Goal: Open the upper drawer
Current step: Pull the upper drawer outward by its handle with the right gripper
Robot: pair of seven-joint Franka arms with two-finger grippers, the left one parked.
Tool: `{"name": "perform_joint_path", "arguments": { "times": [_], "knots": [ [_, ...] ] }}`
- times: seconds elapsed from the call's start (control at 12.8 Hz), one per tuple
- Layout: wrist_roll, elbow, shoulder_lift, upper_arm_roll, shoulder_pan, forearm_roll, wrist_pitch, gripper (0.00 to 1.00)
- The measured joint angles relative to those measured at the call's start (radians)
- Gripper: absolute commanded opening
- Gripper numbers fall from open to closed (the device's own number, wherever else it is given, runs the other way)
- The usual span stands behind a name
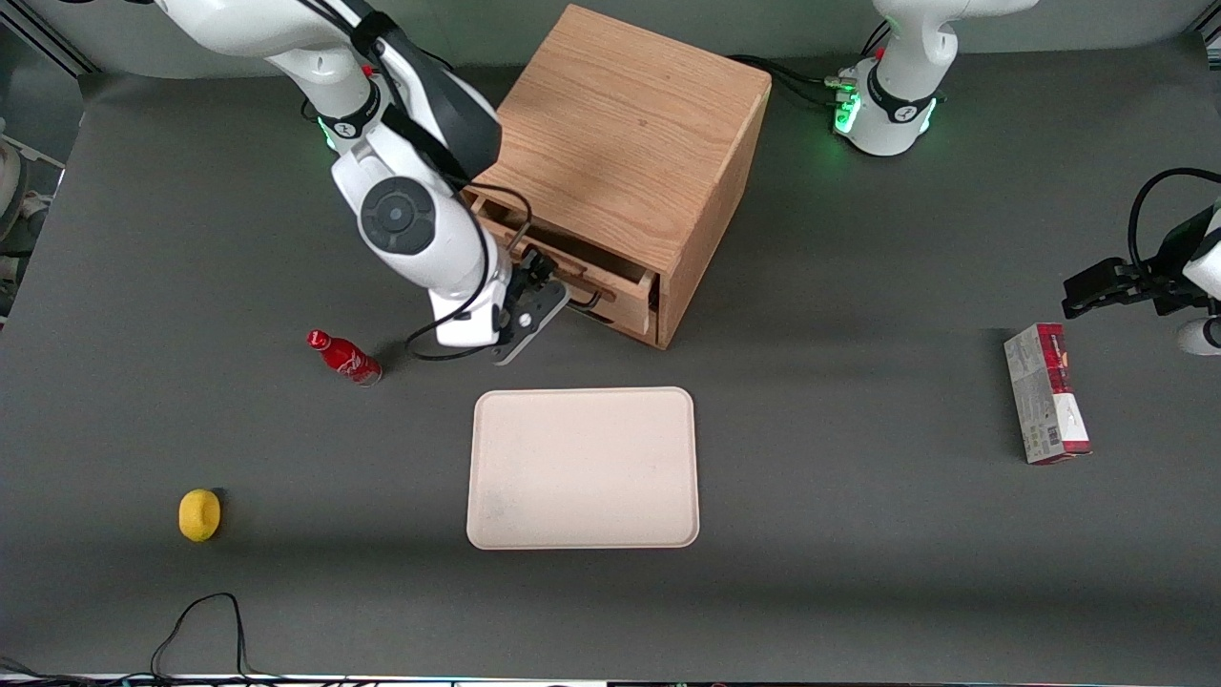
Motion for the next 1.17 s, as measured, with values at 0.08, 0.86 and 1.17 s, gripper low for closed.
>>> {"name": "perform_joint_path", "arguments": {
  "times": [0.08, 0.86, 1.17],
  "knots": [
    [-0.01, 0.01, 0.008, -0.008, -0.004, -0.001, 0.0, 1.0],
    [-0.115, 0.167, 0.092, -0.14, -0.01, -0.004, 0.0, 1.0],
    [-0.115, 0.224, 0.126, -0.185, -0.01, -0.004, 0.0, 1.0]
  ]
}}
